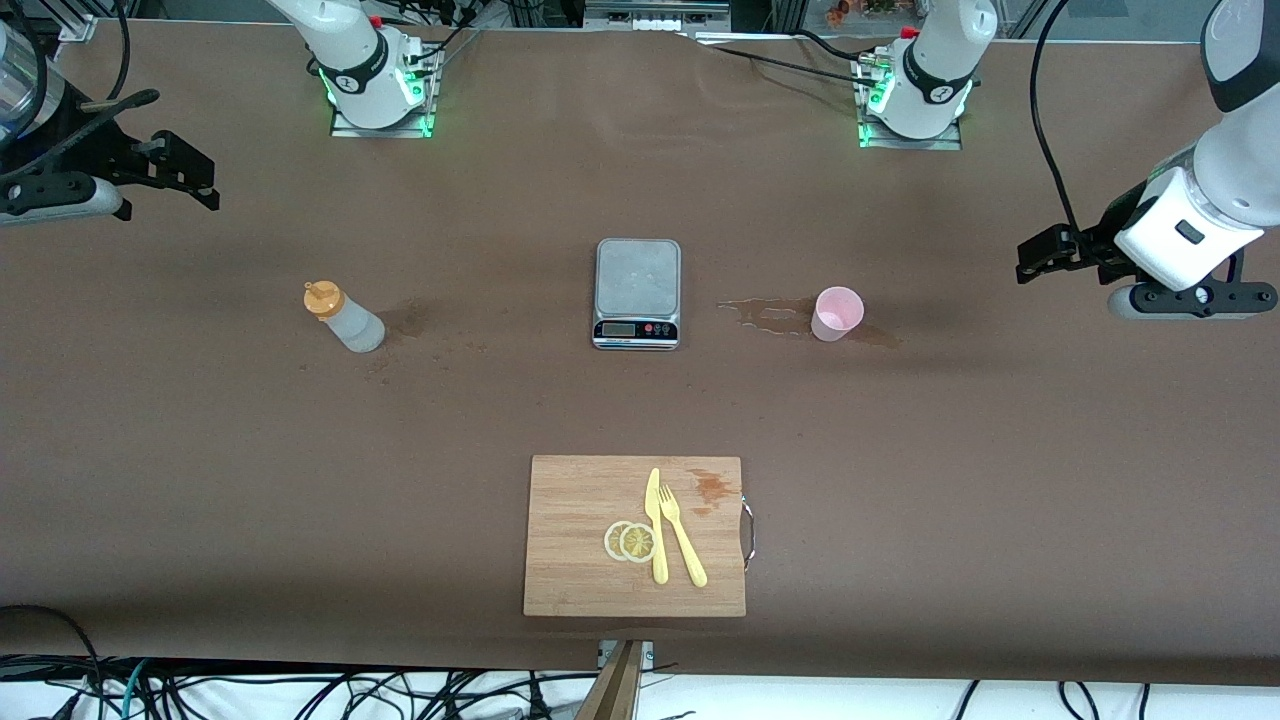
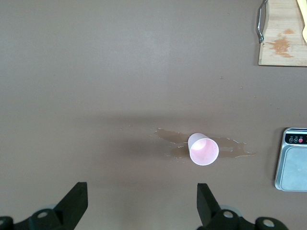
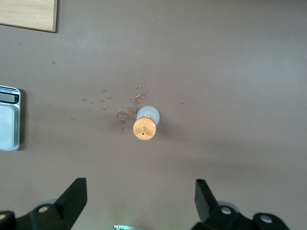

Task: Add sauce to pink cup with both arms
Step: 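Move the left gripper from rest toward the pink cup, then lower the left gripper around the pink cup and close it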

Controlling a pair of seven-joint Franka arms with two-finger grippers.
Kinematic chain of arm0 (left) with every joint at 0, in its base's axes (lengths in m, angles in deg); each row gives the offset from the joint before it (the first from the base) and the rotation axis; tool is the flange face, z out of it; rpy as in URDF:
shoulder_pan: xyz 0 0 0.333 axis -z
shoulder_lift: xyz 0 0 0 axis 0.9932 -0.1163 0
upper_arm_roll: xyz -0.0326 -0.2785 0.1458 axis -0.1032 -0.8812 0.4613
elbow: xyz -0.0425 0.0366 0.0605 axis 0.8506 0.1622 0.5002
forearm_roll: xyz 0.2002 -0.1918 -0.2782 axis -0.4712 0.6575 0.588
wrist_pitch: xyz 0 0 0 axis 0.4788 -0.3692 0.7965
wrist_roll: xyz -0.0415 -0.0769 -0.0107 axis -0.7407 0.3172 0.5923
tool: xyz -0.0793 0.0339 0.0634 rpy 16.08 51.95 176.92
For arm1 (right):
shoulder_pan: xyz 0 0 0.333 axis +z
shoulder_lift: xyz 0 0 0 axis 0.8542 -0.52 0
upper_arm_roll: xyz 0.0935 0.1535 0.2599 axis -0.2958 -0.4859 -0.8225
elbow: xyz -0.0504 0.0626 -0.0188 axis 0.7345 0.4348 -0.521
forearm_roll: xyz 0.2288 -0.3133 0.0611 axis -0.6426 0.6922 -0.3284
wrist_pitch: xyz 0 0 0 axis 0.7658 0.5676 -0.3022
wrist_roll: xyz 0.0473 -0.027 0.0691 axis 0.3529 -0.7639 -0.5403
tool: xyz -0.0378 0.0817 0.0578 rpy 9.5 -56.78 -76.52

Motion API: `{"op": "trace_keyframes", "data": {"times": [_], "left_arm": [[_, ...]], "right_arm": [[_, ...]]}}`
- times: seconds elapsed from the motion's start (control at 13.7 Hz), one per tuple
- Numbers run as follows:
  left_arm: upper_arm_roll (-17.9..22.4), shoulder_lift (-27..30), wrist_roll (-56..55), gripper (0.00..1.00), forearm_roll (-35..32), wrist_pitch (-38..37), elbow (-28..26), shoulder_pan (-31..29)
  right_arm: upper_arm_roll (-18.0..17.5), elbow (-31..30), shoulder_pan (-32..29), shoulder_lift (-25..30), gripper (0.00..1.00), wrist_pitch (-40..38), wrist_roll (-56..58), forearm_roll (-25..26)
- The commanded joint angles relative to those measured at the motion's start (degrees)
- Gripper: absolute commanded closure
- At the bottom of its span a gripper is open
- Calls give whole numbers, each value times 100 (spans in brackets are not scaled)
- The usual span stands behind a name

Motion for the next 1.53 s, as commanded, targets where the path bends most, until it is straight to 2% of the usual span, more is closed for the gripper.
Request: {"op": "trace_keyframes", "data": {"times": [0.0, 0.73, 0.88, 1.02, 1.24, 1.46], "left_arm": [[24, -2, -34, 0, 103, -201, 38, 25], [-2, -257, 142, 0, 217, -562, 179, 121], [-195, -266, 142, 0, 296, -589, 13, 209], [-450, -283, 63, 0, 322, -388, -451, 227], [-600, -266, 72, 0, 305, 656, -1313, 227], [-775, -187, 89, 0, 261, 2228, -2489, 219]], "right_arm": [[30, 108, 9, -26, 0, -102, 13, -97], [30, 108, 9, -26, 0, -102, 13, -97], [30, 108, 9, -26, 0, -111, 13, -97], [30, 108, 9, -26, 0, -111, 14, -97], [30, 100, 9, -26, 0, -111, 22, -89], [30, 100, 9, -26, 0, -111, 22, -97]]}}
